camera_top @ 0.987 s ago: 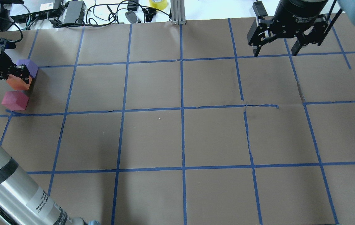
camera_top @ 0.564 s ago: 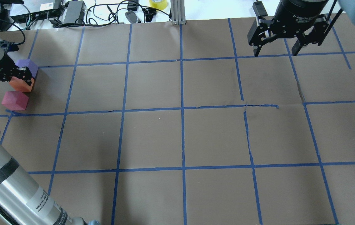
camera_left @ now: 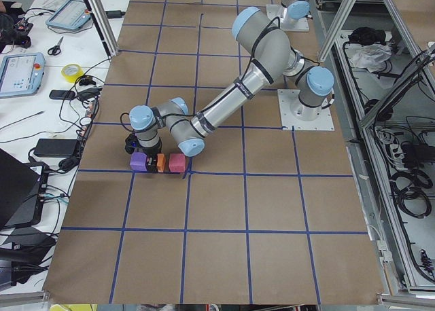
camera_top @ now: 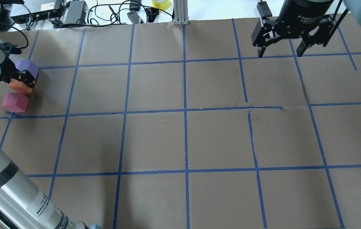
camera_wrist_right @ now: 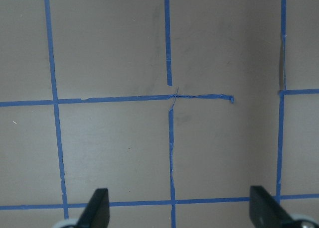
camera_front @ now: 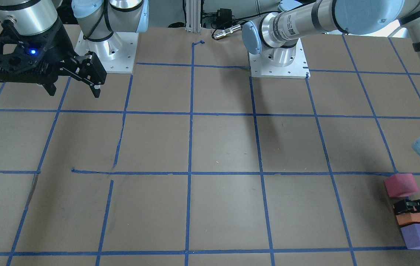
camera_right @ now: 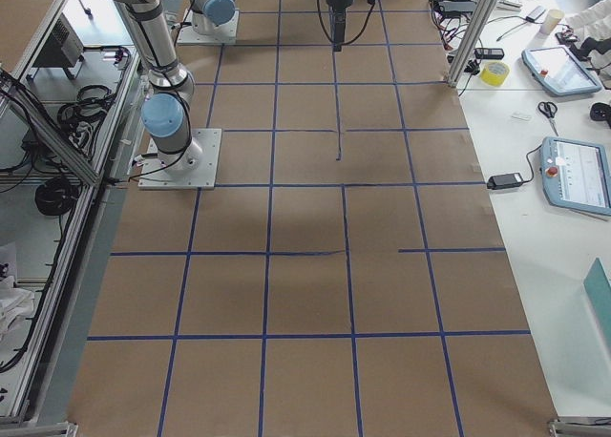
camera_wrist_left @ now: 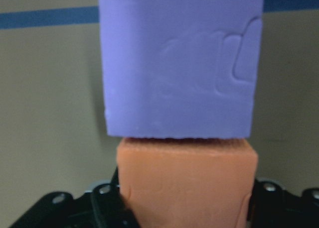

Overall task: Arrange blocks in a line
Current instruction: 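Open the left gripper and lift it off the cubes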

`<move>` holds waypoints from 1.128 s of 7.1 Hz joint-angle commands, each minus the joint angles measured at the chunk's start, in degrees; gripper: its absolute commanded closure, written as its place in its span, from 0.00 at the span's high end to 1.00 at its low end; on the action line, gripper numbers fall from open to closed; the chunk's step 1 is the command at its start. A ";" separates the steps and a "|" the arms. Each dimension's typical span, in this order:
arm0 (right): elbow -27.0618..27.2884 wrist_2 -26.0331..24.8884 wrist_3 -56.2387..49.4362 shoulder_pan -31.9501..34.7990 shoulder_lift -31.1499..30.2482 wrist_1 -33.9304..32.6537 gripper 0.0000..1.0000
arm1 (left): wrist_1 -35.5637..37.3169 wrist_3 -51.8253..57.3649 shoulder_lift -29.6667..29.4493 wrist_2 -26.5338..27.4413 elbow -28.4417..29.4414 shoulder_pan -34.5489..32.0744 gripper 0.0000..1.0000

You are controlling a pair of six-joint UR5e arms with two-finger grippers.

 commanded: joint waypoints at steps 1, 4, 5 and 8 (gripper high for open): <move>0.00 0.08 -0.03 0.00 0.00 -0.02 1.00 | -3.10 1.11 4.65 0.14 -0.65 0.26 1.00; 0.00 0.08 0.06 0.00 0.00 -0.02 1.00 | -19.13 0.07 17.47 -0.03 -1.53 -1.91 1.00; 0.00 0.00 -0.02 -0.09 0.00 -0.02 1.00 | -22.51 -3.50 22.04 -0.03 -3.10 -4.98 1.00; 0.00 0.00 -0.03 -0.09 0.00 -0.20 1.00 | -34.05 -16.96 35.85 -2.05 -5.22 -12.34 0.90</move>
